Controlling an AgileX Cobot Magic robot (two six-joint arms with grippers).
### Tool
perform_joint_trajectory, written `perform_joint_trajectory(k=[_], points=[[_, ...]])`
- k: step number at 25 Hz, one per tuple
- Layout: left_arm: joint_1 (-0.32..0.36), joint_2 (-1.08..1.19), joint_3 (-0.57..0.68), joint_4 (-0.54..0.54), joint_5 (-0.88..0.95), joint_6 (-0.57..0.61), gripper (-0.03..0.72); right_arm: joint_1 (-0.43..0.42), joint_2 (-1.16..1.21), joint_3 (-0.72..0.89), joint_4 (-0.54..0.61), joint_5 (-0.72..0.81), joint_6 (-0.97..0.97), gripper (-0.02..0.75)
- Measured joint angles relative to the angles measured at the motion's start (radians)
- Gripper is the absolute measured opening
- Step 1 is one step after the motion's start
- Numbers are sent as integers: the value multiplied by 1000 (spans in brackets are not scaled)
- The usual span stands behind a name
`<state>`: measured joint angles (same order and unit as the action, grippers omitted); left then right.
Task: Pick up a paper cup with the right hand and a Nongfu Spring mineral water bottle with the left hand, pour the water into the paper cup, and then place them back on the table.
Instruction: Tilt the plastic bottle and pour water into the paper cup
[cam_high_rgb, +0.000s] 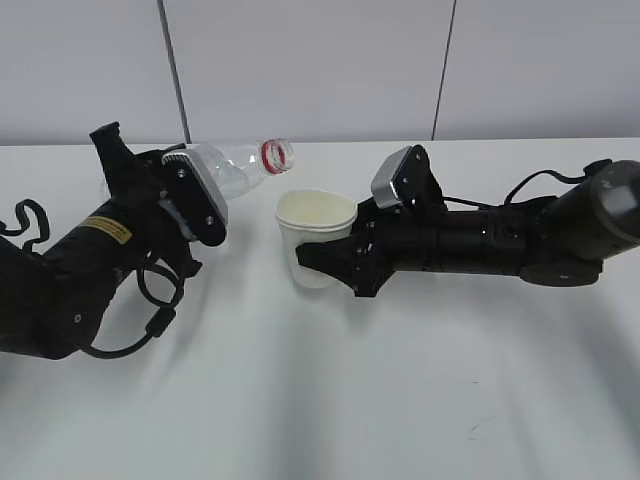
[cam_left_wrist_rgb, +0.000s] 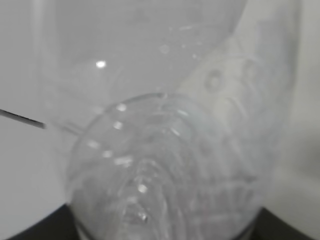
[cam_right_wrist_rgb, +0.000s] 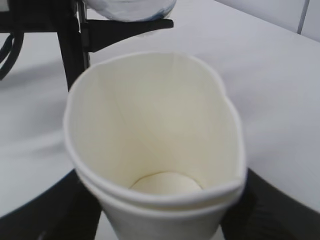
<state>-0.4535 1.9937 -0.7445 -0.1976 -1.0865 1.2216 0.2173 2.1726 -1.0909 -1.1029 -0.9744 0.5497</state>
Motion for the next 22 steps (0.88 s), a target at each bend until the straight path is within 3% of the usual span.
perform_joint_trajectory(k=[22], points=[[0, 0, 0, 4, 0, 265, 346, 2, 0, 0, -53, 44, 17, 478]])
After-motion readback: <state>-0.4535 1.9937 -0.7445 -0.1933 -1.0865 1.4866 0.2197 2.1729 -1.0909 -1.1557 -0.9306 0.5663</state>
